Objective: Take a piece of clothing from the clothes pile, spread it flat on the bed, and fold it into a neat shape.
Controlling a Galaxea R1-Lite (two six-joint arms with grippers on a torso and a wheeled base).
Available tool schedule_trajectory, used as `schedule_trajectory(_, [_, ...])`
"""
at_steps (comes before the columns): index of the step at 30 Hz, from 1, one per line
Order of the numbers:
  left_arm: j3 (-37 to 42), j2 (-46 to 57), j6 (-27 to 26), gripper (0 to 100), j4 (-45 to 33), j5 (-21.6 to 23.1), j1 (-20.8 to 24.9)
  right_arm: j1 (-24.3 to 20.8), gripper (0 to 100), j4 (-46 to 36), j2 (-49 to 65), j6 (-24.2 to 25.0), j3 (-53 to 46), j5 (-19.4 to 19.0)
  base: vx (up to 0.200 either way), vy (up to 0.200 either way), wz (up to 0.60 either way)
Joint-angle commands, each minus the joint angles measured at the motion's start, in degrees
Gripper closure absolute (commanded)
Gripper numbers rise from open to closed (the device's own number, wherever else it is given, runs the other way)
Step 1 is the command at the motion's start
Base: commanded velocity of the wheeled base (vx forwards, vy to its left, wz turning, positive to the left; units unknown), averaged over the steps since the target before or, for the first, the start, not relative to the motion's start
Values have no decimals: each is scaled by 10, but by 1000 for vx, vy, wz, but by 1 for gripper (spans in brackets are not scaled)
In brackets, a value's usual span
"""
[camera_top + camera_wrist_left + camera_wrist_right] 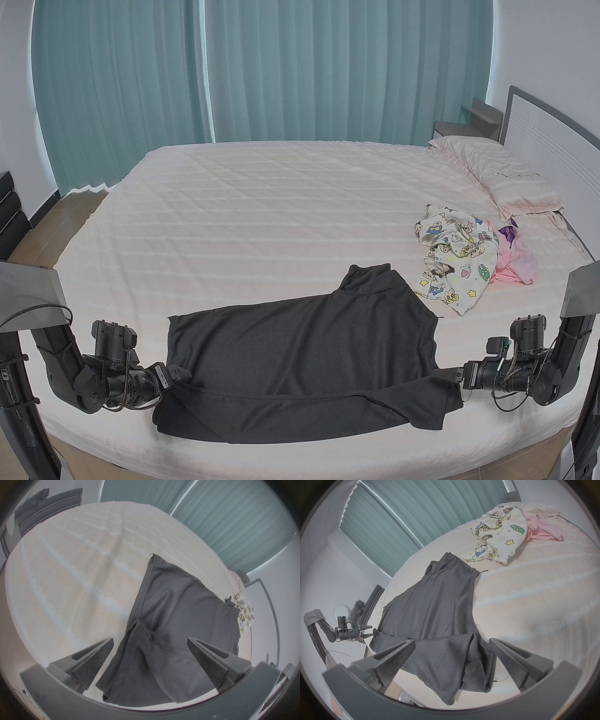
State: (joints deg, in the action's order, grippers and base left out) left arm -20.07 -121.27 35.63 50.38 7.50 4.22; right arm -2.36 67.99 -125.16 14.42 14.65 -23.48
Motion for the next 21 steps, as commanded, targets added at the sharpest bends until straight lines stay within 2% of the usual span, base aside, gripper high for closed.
schedule_trajectory(1, [37,2,-33,0,2,4,-9,0,0,23,-30,3,-13,-1,0,0,0])
schedule_trajectory(4, [60,-4,-76,0,11,20,-25,2,0,37,-32,5,-20,-3,0,0,0])
schedule_trajectory(5, [60,-4,-76,0,11,20,-25,2,0,37,-32,5,-20,-3,0,0,0])
schedule_trajectory(10, [94,-5,-123,0,47,83,-56,3,0,41,-32,5,-23,-6,0,0,0])
schedule_trajectory(20, [129,-44,-185,0,108,112,-70,3,0,41,-32,5,-23,-10,0,0,0])
schedule_trajectory(21, [134,-54,-191,100,120,112,-70,3,0,41,-32,5,-23,-10,0,0,0])
